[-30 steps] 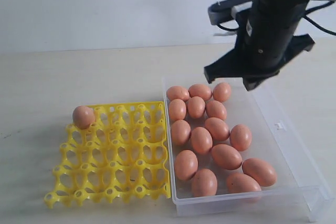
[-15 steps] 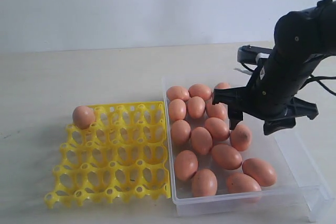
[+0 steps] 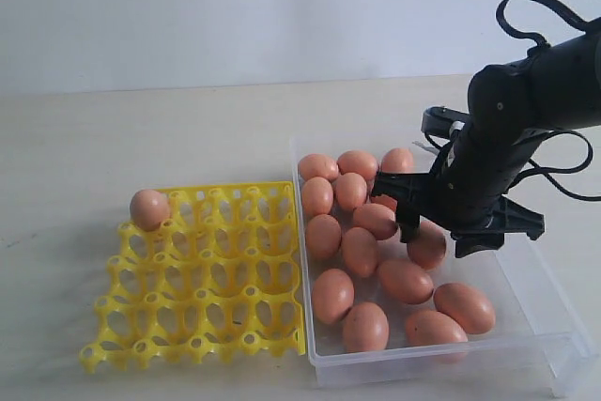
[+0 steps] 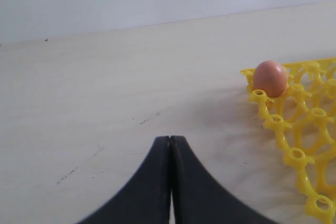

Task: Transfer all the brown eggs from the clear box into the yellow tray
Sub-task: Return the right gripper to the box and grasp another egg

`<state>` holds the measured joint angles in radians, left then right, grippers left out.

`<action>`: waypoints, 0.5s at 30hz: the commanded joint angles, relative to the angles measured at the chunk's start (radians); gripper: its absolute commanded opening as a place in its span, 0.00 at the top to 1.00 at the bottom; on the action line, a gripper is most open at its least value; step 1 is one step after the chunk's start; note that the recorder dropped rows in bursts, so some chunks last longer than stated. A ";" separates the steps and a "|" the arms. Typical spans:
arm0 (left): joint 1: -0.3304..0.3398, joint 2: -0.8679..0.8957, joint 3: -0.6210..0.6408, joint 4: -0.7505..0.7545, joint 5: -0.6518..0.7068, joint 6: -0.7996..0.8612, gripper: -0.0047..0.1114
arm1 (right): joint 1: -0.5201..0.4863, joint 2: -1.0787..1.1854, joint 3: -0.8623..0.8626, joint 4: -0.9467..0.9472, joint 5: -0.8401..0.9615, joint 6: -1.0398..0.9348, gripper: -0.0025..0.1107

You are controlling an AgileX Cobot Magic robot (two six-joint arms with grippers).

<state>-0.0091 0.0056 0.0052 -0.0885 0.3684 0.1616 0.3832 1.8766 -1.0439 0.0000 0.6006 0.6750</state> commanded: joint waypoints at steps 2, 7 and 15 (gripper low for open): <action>-0.001 -0.006 -0.005 -0.004 -0.008 -0.003 0.96 | -0.007 0.021 0.003 -0.010 -0.042 0.007 0.58; -0.001 -0.006 -0.005 -0.004 -0.008 -0.003 0.96 | -0.007 0.038 0.003 -0.013 -0.047 -0.048 0.88; -0.001 -0.006 -0.005 -0.004 -0.008 -0.005 0.96 | 0.030 -0.157 0.022 -0.014 -0.363 -0.286 0.98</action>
<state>-0.0091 0.0056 0.0052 -0.0885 0.3684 0.1616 0.3873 1.8158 -1.0362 -0.0142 0.4524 0.4912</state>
